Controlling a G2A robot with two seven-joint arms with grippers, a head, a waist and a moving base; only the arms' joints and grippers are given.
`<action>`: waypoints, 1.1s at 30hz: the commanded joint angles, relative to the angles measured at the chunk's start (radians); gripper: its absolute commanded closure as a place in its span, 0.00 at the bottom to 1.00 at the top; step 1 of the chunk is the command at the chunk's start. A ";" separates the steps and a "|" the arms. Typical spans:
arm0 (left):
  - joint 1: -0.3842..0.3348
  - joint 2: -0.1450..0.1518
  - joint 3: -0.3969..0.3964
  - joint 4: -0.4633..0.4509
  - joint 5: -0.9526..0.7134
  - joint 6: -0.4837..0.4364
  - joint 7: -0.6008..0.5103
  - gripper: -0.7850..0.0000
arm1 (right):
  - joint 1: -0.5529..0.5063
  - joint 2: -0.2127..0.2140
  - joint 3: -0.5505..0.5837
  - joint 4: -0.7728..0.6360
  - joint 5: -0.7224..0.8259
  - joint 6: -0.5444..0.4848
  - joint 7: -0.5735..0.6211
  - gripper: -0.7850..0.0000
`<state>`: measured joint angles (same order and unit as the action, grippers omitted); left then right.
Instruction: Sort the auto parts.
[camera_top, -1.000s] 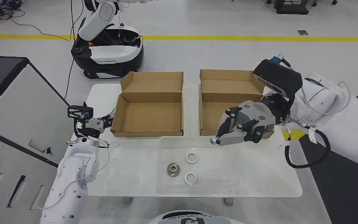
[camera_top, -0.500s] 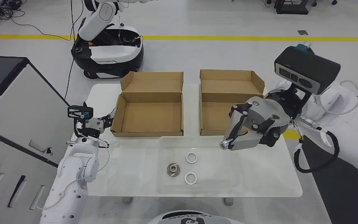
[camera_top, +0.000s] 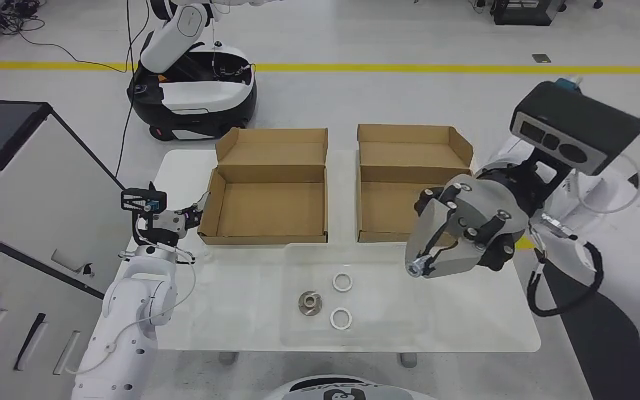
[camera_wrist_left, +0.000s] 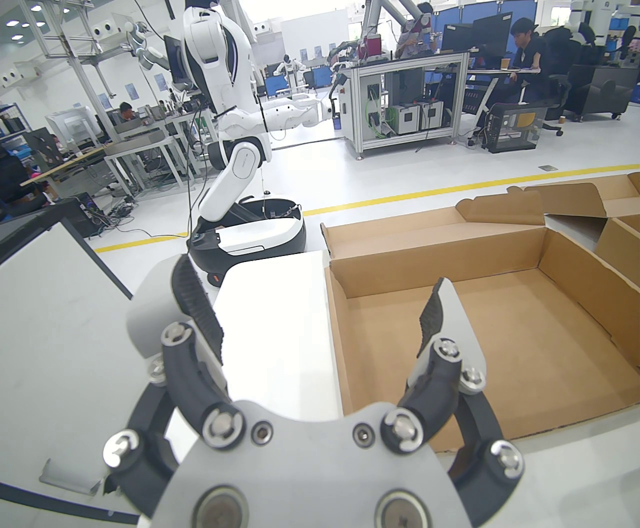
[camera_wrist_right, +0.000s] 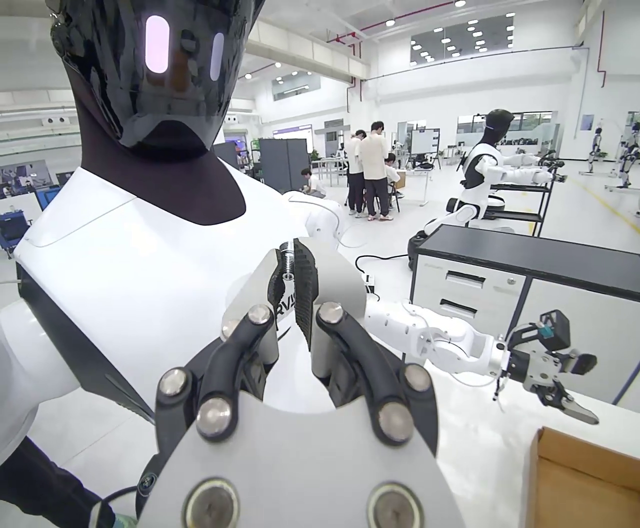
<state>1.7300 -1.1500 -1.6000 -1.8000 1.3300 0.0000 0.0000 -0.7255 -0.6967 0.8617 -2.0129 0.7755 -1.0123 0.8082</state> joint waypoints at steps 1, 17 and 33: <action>0.000 0.000 0.000 0.000 0.000 0.000 0.000 0.00 | 0.000 0.000 -0.001 0.000 0.000 0.000 0.000 1.00; 0.000 0.000 0.000 0.000 0.000 0.000 0.000 0.00 | -0.009 -0.002 0.008 -0.011 -0.012 0.019 -0.022 1.00; 0.000 0.000 0.000 0.000 0.000 0.000 0.000 0.00 | -0.107 -0.030 0.094 -0.039 0.091 0.000 -0.048 1.00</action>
<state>1.7300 -1.1500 -1.6000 -1.8000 1.3300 0.0000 0.0000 -0.8282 -0.7249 0.9502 -2.0517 0.8635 -1.0123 0.7545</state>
